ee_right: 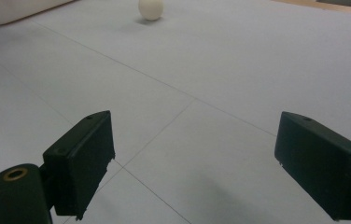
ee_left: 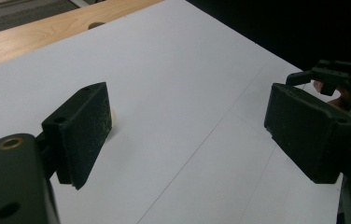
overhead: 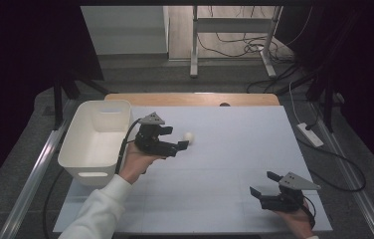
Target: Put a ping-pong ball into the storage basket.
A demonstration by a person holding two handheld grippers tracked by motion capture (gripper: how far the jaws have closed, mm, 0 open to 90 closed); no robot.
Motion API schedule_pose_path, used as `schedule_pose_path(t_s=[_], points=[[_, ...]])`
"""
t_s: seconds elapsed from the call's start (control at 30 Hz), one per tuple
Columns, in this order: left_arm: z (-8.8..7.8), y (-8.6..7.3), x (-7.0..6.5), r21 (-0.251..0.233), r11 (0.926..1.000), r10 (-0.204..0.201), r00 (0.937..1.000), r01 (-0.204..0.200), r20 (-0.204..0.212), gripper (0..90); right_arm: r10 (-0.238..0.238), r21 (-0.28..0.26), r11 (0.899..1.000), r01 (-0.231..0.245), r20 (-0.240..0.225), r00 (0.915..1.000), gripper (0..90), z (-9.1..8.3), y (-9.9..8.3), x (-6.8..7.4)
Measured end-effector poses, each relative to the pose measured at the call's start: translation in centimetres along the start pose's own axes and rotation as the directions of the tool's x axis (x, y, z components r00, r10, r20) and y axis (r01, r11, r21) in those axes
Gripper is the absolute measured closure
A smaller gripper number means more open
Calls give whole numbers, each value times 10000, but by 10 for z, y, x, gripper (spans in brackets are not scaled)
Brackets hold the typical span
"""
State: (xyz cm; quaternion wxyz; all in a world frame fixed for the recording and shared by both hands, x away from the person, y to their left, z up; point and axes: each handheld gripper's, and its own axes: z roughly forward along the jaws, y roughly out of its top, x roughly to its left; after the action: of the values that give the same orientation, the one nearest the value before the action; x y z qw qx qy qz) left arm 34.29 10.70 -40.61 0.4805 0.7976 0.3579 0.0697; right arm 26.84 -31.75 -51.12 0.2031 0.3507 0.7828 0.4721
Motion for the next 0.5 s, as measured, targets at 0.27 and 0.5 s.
schedule_pose_path(t_s=[0.27,0.5], points=[[13,-1,1,378,9992,-140,9999,144,-96,158,-13,-5,10000,13,-15,10000,119,0,0,0],[25,-3,2,615,9979,-170,9998,178,-137,158,-14,-2,10000,14,-20,10000,119,0,0,0]])
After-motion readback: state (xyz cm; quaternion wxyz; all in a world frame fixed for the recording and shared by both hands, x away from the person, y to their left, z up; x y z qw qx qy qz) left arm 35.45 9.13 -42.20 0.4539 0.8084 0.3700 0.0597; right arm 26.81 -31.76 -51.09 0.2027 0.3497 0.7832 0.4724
